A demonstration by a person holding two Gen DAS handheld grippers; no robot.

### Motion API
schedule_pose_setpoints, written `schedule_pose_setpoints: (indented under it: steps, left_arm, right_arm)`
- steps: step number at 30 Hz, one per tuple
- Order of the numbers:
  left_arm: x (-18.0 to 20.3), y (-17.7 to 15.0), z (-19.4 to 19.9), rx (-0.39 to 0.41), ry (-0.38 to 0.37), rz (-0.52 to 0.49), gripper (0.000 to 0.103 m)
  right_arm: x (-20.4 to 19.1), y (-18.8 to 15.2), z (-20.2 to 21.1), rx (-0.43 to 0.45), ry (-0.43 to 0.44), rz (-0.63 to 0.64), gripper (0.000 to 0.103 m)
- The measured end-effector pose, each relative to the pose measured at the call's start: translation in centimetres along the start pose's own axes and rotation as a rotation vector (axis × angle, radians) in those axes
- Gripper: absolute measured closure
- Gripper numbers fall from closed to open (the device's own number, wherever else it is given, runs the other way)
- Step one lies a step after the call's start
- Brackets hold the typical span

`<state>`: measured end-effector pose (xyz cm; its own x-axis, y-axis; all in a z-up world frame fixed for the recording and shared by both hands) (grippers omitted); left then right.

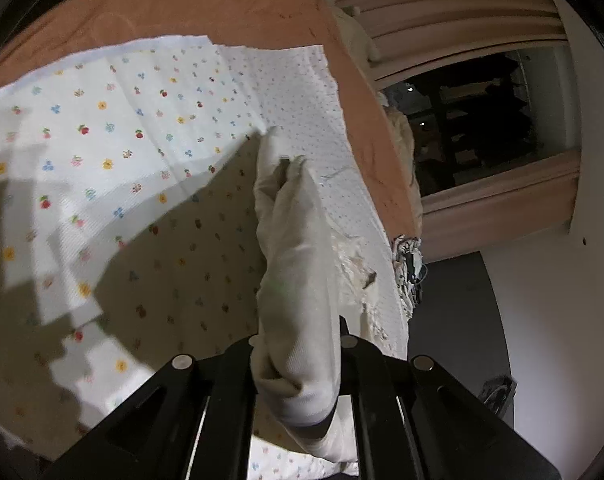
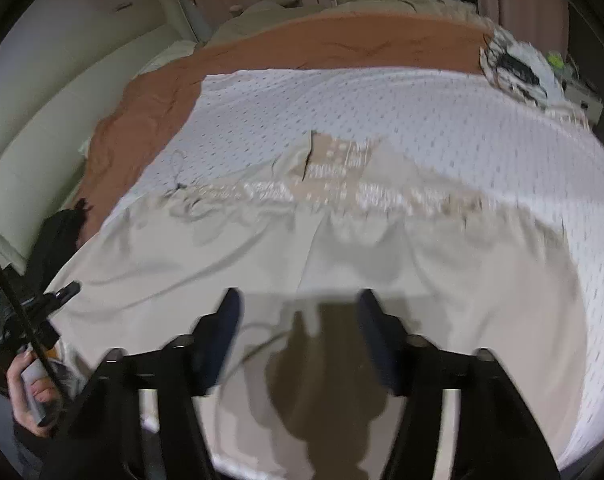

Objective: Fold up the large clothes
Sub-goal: 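Lift the jacket edge with the left gripper while the right gripper smooths the fabric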

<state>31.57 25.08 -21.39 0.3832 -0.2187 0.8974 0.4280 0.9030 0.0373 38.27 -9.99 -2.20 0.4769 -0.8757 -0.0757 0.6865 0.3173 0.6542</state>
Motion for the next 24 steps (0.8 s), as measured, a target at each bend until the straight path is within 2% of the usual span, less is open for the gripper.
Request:
schedule_pose_setpoints:
  steps: [3, 6, 11, 14, 17, 19, 24]
  left_arm:
    - [0.1, -0.5, 1.5, 0.013, -0.011, -0.003, 0.095]
    - [0.0, -1.1, 2.5, 0.017, -0.014, -0.005, 0.095]
    - [0.4, -1.6, 3.3, 0.013, -0.029, -0.01, 0.095]
    - [0.5, -1.7, 3.3, 0.014, -0.032, -0.011, 0.095]
    - [0.5, -1.9, 3.4, 0.013, -0.033, -0.008, 0.095]
    - [0.5, -2.0, 3.4, 0.01, -0.03, -0.01, 0.095]
    - [0.0, -2.0, 3.0, 0.007, 0.008, -0.027, 0.095]
  right_arm:
    - [-1.4, -2.7, 1.4, 0.007, 0.034, -0.006, 0.05]
    - [-2.2, -5.2, 2.3, -0.015, 0.063, -0.015, 0.06]
    - [-2.4, -9.1, 3.2, -0.049, 0.112, -0.056, 0.063]
    - [-2.5, -10.1, 3.0, -0.061, 0.125, -0.072, 0.063]
    - [-3.1, -11.3, 1.5, -0.115, 0.111, -0.066, 0.063]
    - [-3.0, -11.9, 0.1, -0.163, 0.108, -0.061, 0.069]
    - [-1.4, -11.2, -3.3, -0.259, 0.071, -0.019, 0.069]
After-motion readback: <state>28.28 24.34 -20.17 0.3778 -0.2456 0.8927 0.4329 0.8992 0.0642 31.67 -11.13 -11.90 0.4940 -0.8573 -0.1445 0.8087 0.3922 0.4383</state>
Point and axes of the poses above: each gripper's, at about its wrist camera, not at the fingertips, and z roughly against the way its jaws point, x to its right, y to its top, the point moved 8 cm from there along -z, roughly the way its jaws point, and after that the axes turned 12 degrees about z, right-handed, at the moved point
